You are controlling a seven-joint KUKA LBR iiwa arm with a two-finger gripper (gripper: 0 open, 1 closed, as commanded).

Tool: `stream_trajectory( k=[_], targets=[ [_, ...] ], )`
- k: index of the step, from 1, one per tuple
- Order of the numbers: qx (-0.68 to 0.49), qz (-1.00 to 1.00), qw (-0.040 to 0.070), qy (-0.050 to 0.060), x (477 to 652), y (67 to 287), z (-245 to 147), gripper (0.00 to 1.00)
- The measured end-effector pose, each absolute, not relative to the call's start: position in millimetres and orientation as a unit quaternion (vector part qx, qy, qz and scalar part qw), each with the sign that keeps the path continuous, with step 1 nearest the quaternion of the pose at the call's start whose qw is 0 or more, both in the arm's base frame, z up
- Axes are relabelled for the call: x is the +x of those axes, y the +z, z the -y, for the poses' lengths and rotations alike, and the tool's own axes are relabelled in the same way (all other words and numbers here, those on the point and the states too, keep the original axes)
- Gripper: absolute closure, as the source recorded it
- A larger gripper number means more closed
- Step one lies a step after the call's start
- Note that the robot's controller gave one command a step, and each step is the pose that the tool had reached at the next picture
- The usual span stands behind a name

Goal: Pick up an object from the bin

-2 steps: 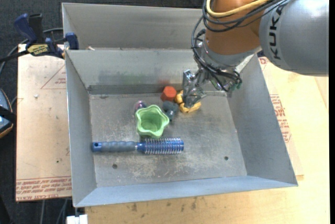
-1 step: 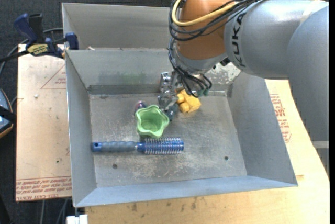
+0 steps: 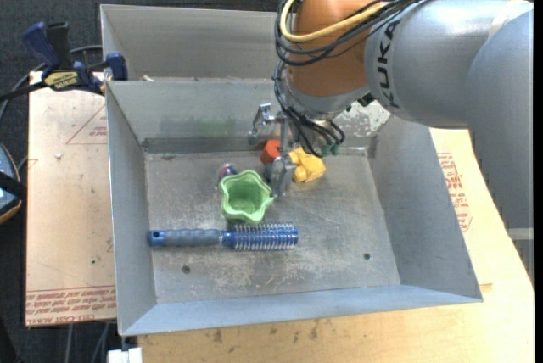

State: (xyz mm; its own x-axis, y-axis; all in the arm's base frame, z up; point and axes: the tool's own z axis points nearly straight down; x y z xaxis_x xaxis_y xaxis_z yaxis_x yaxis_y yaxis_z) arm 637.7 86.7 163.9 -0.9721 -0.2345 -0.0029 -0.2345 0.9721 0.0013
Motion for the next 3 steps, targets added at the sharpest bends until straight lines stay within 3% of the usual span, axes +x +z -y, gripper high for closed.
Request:
stream_trajectory(
  k=[1,2,3],
  targets=[
    [-0.04,-0.999,0.005,0.001,623.2,87.9,-80.9,0.0],
    [-0.041,-0.999,0.003,0.001,622.6,86.4,-80.8,1.0],
    [-0.065,-0.998,0.006,0.0,598.6,265.8,-69.6,1.0]
  ],
)
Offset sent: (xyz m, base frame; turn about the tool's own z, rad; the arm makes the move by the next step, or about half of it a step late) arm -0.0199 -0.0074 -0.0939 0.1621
